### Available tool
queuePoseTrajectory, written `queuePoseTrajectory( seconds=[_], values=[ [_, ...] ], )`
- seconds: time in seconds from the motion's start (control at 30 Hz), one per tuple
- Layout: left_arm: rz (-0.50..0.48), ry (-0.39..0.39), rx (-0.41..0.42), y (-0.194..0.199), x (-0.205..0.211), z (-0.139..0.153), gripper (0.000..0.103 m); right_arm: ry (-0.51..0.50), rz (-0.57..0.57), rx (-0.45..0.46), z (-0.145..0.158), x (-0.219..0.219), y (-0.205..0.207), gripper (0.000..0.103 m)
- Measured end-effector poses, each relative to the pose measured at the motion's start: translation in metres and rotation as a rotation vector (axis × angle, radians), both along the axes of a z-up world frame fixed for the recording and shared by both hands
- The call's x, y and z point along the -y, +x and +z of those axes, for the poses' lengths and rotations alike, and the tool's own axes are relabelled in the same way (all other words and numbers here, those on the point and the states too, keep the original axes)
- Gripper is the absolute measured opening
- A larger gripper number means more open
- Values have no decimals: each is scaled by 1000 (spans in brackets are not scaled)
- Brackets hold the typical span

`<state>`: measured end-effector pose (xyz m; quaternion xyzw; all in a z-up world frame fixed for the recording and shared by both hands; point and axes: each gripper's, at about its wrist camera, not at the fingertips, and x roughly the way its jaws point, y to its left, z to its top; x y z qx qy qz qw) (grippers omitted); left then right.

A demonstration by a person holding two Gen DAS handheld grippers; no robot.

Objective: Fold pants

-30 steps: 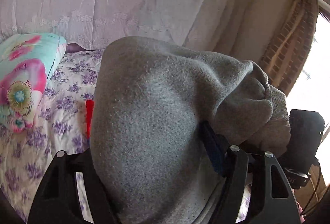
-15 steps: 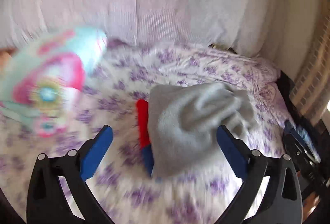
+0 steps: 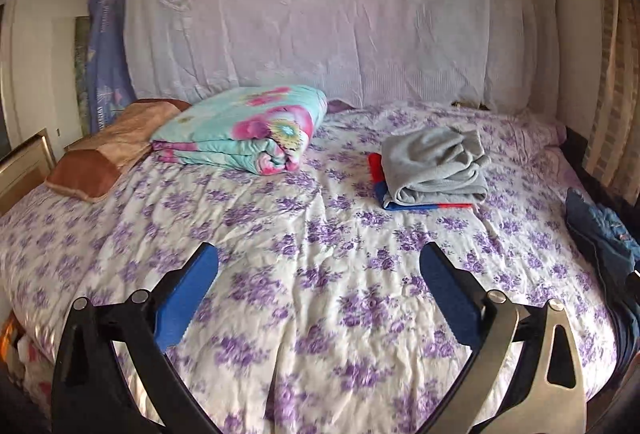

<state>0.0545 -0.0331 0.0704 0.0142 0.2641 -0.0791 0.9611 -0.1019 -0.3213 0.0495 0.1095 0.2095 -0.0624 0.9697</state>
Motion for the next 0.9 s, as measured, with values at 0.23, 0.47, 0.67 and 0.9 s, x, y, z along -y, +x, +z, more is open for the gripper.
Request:
queuePoseTrajectory(
  seconds=[0.23,0.47,0.67,0.9],
  values=[
    [-7,110,44,-49,-5,7,99,-24,-36,7,4,-8,-32,99],
    [-45,94,30,-60,2,7,99,-37,-50,21,6,-14,-50,99],
    [-44,129,33,-62,10,1,99,-45,-50,7,3,-18,-51,99],
    [-44,118,40,-61,10,-1,99,-58,-46,1,3,-20,-48,99]
  ],
)
